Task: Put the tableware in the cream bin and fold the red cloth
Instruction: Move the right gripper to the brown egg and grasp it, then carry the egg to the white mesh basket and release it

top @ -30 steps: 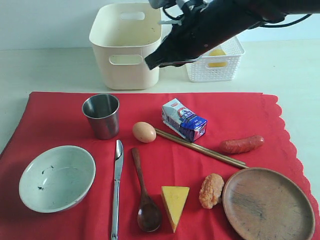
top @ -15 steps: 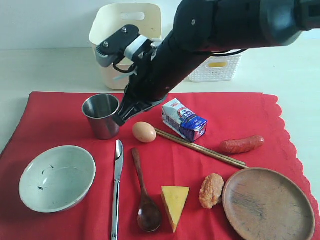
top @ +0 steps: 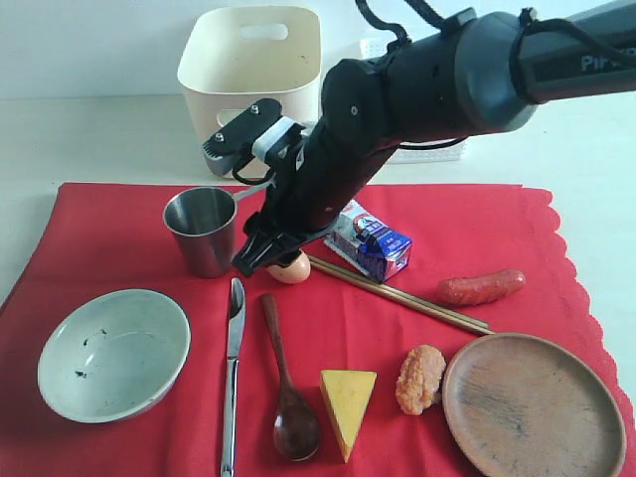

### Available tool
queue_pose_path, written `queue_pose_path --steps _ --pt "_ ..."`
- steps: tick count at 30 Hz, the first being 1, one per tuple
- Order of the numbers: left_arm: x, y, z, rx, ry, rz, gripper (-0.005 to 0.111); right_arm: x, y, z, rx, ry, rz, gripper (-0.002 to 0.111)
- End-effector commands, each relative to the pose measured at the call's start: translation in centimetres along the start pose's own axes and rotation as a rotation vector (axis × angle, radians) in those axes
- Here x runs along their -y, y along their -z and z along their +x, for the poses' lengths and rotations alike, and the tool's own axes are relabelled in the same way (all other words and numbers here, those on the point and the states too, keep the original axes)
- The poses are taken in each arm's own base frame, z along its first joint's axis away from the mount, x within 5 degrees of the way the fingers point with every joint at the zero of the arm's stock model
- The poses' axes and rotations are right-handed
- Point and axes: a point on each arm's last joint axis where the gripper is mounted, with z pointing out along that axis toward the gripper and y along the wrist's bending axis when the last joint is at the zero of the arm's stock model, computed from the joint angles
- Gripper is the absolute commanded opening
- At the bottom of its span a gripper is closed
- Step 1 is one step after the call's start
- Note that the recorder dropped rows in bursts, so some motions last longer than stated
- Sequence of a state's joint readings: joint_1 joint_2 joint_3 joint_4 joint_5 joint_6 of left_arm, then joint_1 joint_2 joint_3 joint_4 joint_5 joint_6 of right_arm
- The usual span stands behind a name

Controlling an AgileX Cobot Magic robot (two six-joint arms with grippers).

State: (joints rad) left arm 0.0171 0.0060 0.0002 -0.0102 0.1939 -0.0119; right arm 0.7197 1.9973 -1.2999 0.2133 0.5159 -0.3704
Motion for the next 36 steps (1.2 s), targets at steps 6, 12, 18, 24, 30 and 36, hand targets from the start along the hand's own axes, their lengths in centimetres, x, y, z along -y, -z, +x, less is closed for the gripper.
queue_pose_path --steps 6,12,18,24,30,36 --pt "0.0 0.0 0.0 0.003 -0.001 0.006 0.002 0.2 -2.9 1.1 -0.037 0.038 0.009 0.058" --pt "0.0 0.0 0.0 0.003 -0.001 0.006 0.002 0.4 -4.3 1.5 -0.04 0.057 0.025 0.058" --pt "0.0 0.0 0.0 0.003 -0.001 0.006 0.002 0.5 -4.6 1.6 -0.046 0.074 0.033 0.053" --pt "0.0 0.0 0.0 0.003 -0.001 0.006 0.002 0.6 -4.6 1.6 -0.043 0.078 0.036 0.033" --pt "0.0 0.0 0.0 0.003 -0.001 0.006 0.002 0.6 -4.6 1.6 -0.043 0.078 0.036 0.02" --pt "0.0 0.0 0.0 0.003 -0.001 0.006 0.002 0.6 -4.6 1.6 -0.043 0.078 0.036 0.019"
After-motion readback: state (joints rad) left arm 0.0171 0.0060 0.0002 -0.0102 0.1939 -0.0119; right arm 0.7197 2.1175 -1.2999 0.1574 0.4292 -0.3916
